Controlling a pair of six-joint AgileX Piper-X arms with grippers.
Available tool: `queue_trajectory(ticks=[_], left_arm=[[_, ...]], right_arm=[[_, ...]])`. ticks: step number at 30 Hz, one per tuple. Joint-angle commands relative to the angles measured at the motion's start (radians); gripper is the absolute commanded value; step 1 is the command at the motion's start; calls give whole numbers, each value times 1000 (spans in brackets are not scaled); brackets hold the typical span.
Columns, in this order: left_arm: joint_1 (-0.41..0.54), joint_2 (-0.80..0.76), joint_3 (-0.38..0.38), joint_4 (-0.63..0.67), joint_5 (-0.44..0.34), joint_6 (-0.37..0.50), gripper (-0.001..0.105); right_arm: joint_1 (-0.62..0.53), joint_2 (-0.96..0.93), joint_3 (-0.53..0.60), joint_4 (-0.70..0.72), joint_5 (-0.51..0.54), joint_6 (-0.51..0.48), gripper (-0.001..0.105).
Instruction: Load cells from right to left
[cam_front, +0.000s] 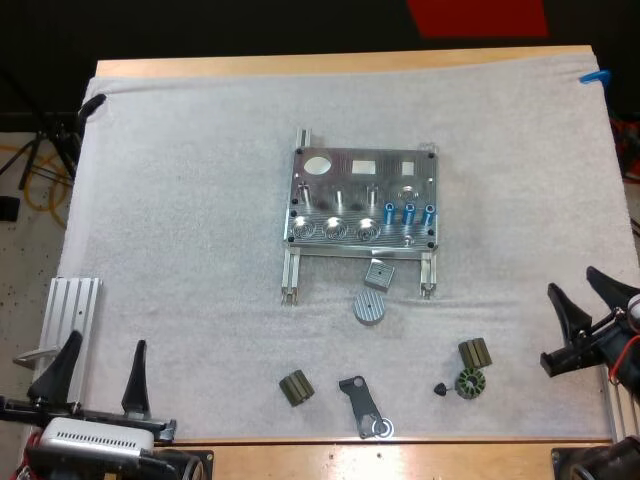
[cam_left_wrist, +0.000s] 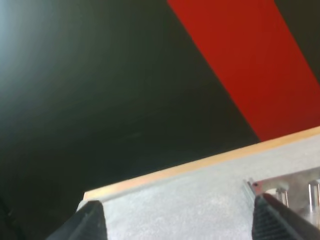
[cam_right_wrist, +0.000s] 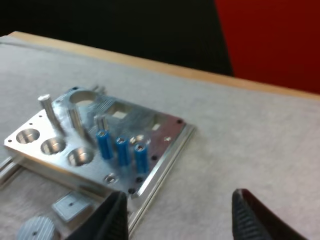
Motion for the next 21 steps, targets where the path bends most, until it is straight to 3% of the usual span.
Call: queue_trajectory(ticks=[1, 8, 18, 21], left_arm=[[2, -68, 8, 30, -26, -16, 60], [6, -143, 2, 157, -57, -18, 60], [5, -143, 33, 167, -53, -38, 60], [5, -143, 57, 167, -14, -38, 60]], right_arm=[[-4, -8, -2, 23, -17, 15, 47], [-4, -68, 9, 71, -20, 56, 47], [-4, -325, 74, 151, 78, 148, 47], [-4, -388, 91, 186, 111, 173, 47]])
